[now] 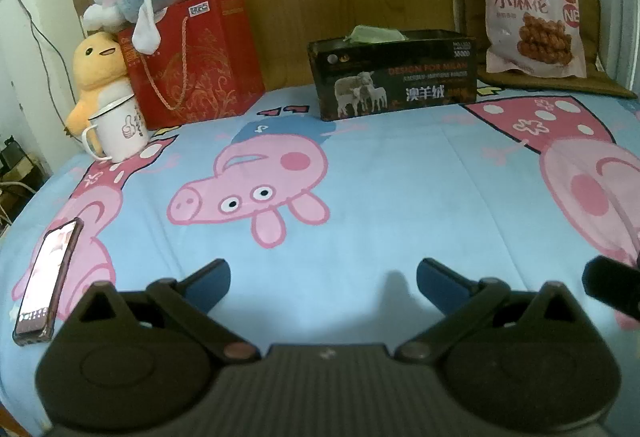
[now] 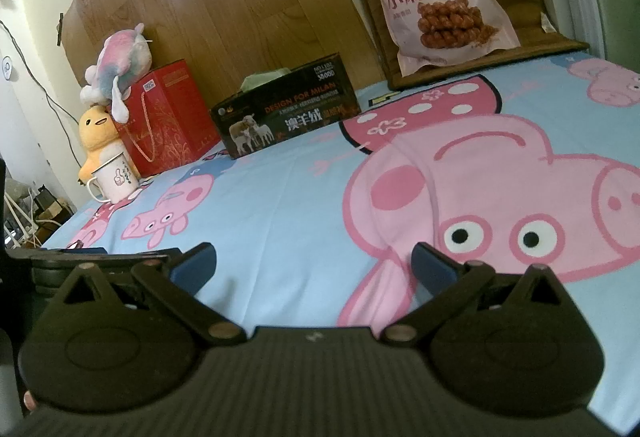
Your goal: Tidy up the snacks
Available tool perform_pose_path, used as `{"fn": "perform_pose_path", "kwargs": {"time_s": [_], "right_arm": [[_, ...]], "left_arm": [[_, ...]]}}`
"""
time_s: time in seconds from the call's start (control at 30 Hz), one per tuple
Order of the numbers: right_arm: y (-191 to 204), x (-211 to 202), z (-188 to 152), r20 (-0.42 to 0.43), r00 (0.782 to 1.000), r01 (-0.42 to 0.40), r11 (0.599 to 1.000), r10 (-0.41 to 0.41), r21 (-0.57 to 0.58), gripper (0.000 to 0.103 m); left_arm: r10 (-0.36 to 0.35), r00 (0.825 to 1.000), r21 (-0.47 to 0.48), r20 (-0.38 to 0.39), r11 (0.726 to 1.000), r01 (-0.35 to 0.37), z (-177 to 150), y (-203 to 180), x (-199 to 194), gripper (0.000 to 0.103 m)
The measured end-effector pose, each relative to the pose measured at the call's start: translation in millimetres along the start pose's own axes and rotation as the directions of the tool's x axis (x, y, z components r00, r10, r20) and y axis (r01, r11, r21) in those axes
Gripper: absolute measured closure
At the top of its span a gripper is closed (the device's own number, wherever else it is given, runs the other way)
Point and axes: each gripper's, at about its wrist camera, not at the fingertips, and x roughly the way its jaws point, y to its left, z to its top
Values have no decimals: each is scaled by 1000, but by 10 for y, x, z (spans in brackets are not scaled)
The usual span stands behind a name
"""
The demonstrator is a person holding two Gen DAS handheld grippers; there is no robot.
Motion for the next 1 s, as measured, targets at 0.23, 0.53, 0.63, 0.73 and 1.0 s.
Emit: {"fn": "perform_pose_path", "kwargs": {"time_s": [0.23,0.53,0.63,0.73,1.0], "right_arm": [[-4,-1,-5,0,1000,0,1000,0,2,0],[-9,-4,-7,0,1000,-1,1000,1,3,0],[-9,-5,-6,1,1000,-1,1000,1,3,0],[-10,-5,-4,1,1000,0,1000,0,2,0],[22,-57,8,35,999,9,1000,-8,-28,0]], "left_arm": [[1,1000,1,-1,1000,-1,4,1,8,0],[4,1000,3,-1,1000,-4,2,-9,11,0],[4,1000,4,2,1000,-5,3,-10,10,0],[3,1000,5,6,1000,-3,7,-14,6,0],[-37,999,4,36,999,37,49,1,-69,0]]}}
